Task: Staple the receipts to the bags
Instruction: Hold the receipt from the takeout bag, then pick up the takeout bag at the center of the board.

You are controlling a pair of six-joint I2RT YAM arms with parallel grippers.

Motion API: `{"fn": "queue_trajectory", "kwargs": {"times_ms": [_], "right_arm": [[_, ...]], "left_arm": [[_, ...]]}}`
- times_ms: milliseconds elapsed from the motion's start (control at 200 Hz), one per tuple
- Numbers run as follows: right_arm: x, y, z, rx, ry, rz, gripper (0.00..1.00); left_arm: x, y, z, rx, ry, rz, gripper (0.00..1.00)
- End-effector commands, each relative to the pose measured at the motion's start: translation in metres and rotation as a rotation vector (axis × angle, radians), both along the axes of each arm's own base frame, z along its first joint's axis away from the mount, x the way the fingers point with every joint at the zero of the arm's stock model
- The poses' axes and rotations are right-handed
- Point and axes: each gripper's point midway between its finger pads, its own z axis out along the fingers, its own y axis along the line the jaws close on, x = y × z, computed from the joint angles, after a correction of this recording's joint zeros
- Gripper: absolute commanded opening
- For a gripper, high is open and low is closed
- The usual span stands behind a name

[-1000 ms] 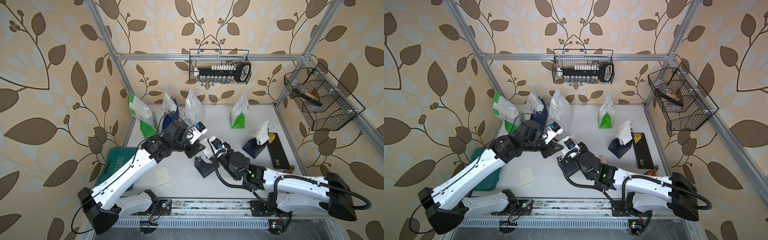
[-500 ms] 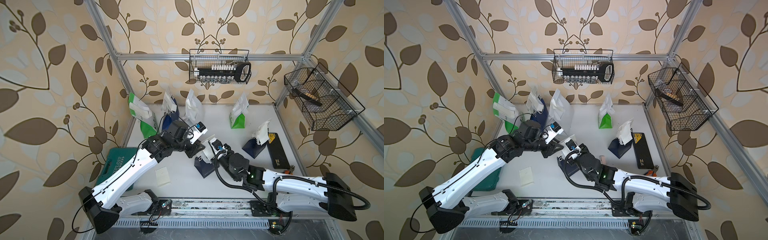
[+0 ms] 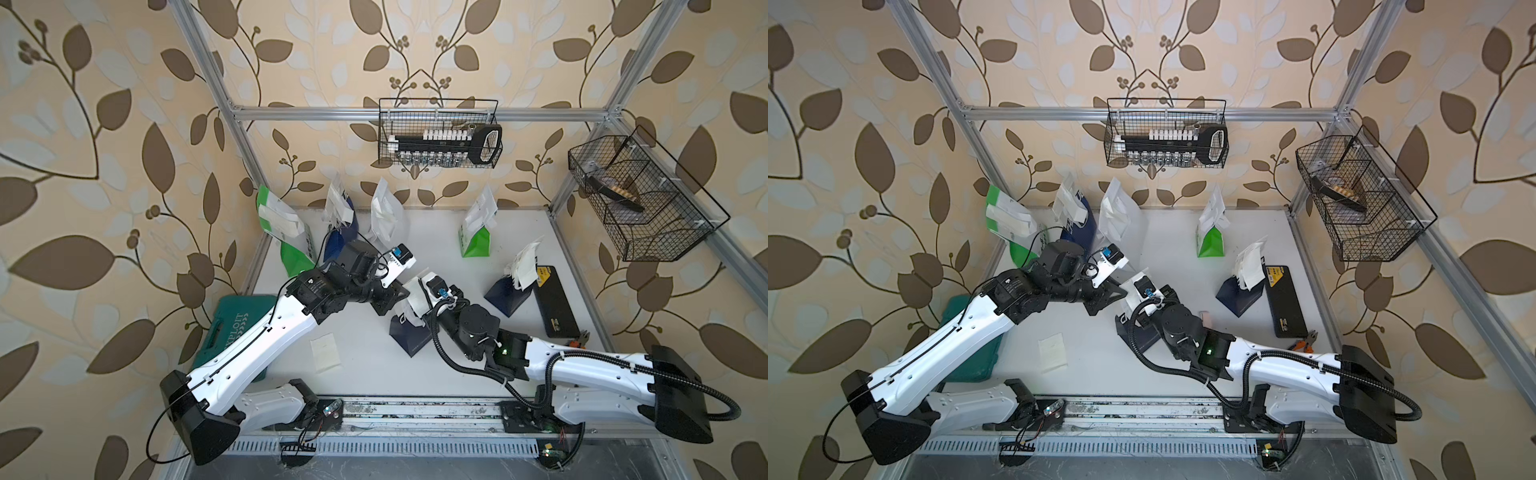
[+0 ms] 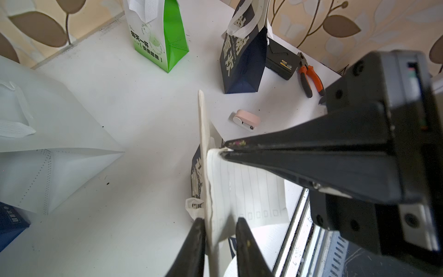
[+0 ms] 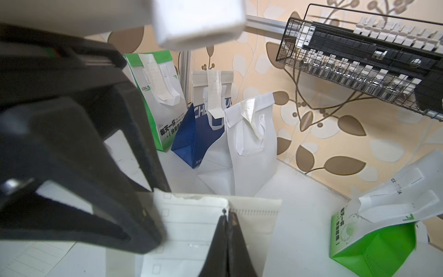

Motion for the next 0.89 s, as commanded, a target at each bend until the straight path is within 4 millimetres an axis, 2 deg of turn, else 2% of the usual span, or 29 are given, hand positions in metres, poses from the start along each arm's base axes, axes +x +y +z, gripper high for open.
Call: {"fn": "queue_trajectory", "kwargs": {"times_ms": [0, 195, 585, 890], "right_arm": [[0.003, -0.001, -0.009, 0.010, 0.015, -0.012, 0.00], [0.002, 0.005, -0.009, -0.002, 0.016, 0.017, 0.00], [0.004, 0.008, -0.008, -0.005, 0.007, 0.024, 0.00], [0.005, 0.009, -0.003, -0.030, -0.021, 0.025, 0.00]], "left_arm": [[0.007, 0.001, 0.016, -0.017, -0.048, 0.013, 0.22], [0.006, 0.001, 0.016, -0.017, -0.044, 0.012, 0.28], [0.006, -0.001, 0.014, -0.016, -0.035, 0.002, 0.21], [0.007, -0.002, 0.012, -0.010, -0.030, 0.003, 0.21]]}}
